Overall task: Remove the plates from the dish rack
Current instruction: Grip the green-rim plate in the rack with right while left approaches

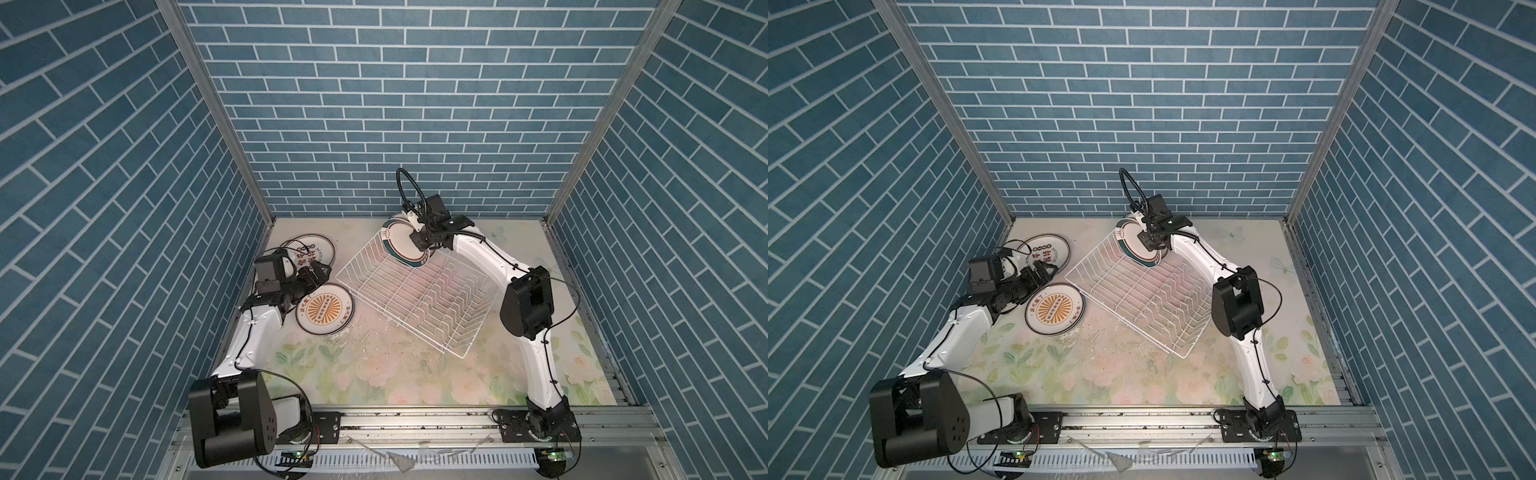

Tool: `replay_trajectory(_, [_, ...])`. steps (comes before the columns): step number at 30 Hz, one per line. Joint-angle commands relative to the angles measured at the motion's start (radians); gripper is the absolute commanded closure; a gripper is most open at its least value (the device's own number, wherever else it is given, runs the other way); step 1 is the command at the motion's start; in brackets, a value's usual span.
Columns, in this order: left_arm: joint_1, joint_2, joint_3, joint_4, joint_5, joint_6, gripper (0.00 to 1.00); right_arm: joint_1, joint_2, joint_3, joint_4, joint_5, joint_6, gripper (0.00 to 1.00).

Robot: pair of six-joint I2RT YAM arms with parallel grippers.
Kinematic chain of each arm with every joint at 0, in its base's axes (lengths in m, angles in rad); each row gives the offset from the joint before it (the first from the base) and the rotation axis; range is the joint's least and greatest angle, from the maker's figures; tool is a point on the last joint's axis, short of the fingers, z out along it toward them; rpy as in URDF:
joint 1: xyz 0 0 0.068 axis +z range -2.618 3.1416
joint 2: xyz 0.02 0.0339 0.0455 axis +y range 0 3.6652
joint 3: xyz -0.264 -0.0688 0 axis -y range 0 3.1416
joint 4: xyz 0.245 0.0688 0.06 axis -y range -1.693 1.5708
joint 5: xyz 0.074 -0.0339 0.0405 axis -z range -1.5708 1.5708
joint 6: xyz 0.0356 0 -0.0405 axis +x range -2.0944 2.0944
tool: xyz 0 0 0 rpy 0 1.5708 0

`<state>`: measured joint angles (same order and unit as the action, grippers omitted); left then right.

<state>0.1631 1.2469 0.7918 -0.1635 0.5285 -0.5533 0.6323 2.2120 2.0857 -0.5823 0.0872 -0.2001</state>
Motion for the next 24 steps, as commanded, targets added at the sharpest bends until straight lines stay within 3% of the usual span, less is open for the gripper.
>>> replay_trajectory(1, [-0.007, 0.009, -0.014, 0.023, 0.001, -0.005, 0.01, 0.032, -0.051, -0.062, 0.003, -0.025, -0.012, 0.96])
replay_trajectory(18, [-0.031, 0.024, -0.025, 0.077, -0.03, -0.033, 0.01, 0.049, -0.219, -0.27, 0.182, 0.068, -0.029, 1.0])
replay_trajectory(24, [-0.056, 0.01, -0.028, 0.102, -0.056, -0.024, 0.0, 0.054, -0.28, -0.306, 0.202, 0.045, -0.02, 1.0])
